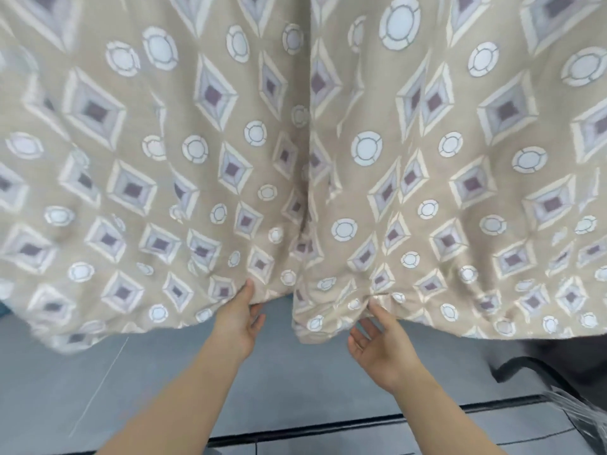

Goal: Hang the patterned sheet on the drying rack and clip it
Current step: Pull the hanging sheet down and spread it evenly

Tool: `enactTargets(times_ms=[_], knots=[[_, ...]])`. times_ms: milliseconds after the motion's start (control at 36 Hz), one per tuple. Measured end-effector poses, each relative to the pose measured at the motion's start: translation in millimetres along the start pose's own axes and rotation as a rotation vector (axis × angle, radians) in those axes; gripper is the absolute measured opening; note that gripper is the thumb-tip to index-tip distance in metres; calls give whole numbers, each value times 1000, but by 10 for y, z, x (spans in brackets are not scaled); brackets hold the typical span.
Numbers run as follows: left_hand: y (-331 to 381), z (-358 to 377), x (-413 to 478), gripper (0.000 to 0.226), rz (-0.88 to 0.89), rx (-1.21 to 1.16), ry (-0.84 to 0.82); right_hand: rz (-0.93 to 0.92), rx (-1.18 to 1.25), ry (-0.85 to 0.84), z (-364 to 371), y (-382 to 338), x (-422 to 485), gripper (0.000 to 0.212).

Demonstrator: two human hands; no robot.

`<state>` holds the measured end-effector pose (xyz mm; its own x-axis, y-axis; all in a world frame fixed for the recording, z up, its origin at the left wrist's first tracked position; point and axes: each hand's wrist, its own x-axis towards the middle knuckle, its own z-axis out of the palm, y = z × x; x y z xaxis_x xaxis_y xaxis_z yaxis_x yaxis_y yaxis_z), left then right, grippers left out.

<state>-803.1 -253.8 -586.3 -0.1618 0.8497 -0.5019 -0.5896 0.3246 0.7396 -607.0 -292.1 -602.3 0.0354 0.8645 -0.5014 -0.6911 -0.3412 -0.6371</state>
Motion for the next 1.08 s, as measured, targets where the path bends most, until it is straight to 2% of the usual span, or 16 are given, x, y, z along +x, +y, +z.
enactTargets(times_ms=[83,194,306,389,444,528,583,639,694,806,861,944,972,1028,1083], knots=[[112,-221,76,9,-9,43,-1,-16,17,-63,92,43,37,13],[401,-519,122,13,16,71,72,-129,36,20,82,31,132,22],[591,-715,159,15,141,-37,197,-214,165,103,-37,-28,176,40],[474,-685,131,35,132,-71,148,-164,209,-4,-21,51,77,54],[309,-569,70,31,54,-59,31,-116,193,-119,32,144,-32,65],[114,-363,9,12,-52,-47,-105,-59,161,-279,152,259,-157,53],[44,-265,65,8,-80,-25,-160,-25,58,-339,264,258,-213,34],[43,-188,139,11,-77,8,-174,3,-27,-333,309,210,-177,30],[93,-152,202,5,-26,-2,-136,-3,-24,-225,273,131,-67,39],[248,-243,299,6,161,-131,144,-137,227,-10,140,-80,77,42],[281,-279,262,11,156,-162,196,-202,280,-30,98,-86,68,55],[170,-233,194,35,18,-96,45,-193,195,-171,114,58,10,87],[135,-190,178,46,-9,-59,-22,-156,162,-193,128,114,-3,82],[100,-108,165,53,-17,-4,-94,-101,84,-206,161,187,-22,51],[157,-90,172,34,18,-2,-77,-93,4,-150,166,192,14,26]])
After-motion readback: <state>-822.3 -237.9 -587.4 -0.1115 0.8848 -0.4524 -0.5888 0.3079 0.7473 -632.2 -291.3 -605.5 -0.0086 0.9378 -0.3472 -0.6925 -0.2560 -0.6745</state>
